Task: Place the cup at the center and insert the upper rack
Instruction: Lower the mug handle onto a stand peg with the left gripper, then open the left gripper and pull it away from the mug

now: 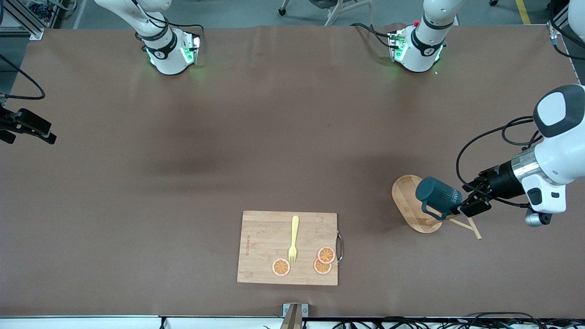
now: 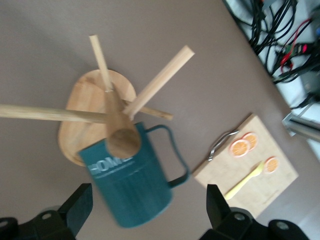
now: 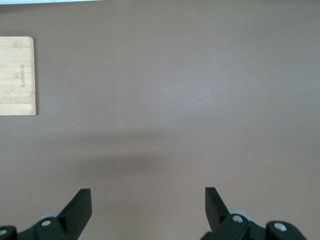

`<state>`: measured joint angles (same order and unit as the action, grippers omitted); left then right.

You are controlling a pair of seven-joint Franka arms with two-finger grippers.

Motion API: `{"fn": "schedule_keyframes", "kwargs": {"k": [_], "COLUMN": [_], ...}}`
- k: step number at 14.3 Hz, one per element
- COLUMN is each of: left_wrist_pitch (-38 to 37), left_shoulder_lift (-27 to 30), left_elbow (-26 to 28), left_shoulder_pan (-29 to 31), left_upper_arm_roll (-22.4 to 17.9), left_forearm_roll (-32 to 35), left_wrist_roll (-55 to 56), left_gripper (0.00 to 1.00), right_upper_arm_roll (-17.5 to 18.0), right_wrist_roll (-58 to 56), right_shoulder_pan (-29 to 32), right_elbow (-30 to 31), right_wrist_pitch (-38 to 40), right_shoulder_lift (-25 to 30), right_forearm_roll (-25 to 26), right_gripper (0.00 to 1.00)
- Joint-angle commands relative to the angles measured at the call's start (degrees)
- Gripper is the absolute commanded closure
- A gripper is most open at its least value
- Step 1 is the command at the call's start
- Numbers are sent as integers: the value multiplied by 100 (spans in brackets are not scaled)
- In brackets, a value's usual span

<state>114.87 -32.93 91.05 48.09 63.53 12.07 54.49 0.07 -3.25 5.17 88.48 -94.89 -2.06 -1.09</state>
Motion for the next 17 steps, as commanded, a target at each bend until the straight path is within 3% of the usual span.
{"fn": "schedule_keyframes", "kwargs": {"k": [1,11,15,17], "left_wrist_pitch": [-569,-2213,-2662,-2724], "left_shoulder_lift": [400,1113,1542,1780], "left_elbow": [53,-78,-482,-483], "left_shoulder_pan": [261,351,-702,-914], "left_upper_arm_roll": [18,-86,-1288,-1693], "left_forearm_roll": [50,23,-82,-423], "left_wrist_roll": [-744,-2609,-3171,-3514], "left_gripper": [0,0,0,0], "right_upper_arm_roll": [20,2,-24,-24], "right_wrist_roll": [17,8,26,26], "right_shoulder_pan": [-7,-192,-183,-175], "right_elbow": [20,28,28,29], "right_wrist_pitch": [-38,181,164,190], "right_shoulder_lift": [13,57,65,65], "right_forearm_roll": [83,83,83,83], "right_gripper": [0,0,0,0]}}
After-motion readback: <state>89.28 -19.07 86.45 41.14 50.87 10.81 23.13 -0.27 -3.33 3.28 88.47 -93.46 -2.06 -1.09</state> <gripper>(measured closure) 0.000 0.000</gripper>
